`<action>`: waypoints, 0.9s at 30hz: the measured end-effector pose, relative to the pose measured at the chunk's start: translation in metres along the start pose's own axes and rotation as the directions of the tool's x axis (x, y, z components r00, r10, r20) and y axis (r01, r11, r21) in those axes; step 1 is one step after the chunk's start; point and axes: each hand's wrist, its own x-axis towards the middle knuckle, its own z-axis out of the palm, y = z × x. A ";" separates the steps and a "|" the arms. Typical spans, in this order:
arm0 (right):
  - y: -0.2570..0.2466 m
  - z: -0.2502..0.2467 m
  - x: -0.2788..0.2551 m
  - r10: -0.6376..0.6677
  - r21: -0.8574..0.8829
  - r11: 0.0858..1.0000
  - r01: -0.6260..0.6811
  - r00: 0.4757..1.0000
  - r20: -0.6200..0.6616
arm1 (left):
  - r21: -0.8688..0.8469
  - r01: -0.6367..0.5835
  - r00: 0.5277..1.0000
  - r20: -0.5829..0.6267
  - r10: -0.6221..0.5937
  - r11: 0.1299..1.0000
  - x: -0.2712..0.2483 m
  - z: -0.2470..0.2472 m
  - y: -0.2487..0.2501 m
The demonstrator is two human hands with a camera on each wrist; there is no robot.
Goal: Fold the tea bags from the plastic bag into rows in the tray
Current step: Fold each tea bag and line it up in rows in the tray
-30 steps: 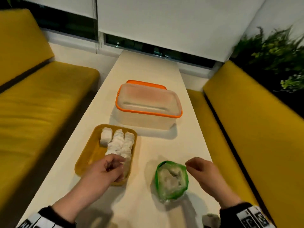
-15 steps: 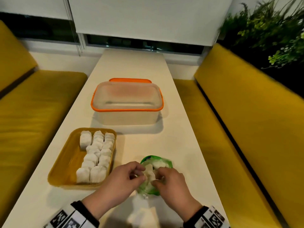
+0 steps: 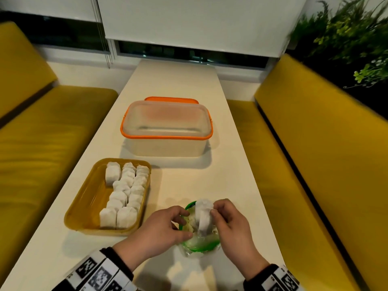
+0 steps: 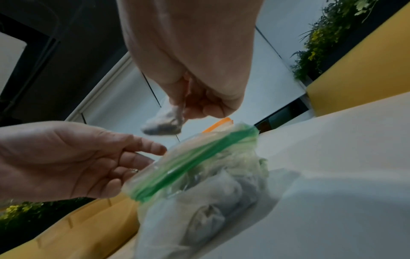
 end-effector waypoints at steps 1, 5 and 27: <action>0.000 -0.001 0.002 0.013 -0.008 1.000 -0.013 1.000 0.008 | 0.001 0.002 1.000 -0.005 -0.002 1.000 0.000 0.000 0.001; -0.007 -0.005 0.006 0.043 0.055 0.998 -0.044 0.999 0.019 | -0.065 -0.078 0.995 -0.071 0.074 0.995 0.003 -0.004 0.009; -0.100 0.066 0.018 -0.217 -0.046 0.974 0.222 0.972 0.090 | -0.715 -0.154 0.938 -0.323 -0.128 0.681 -0.027 -0.069 -0.007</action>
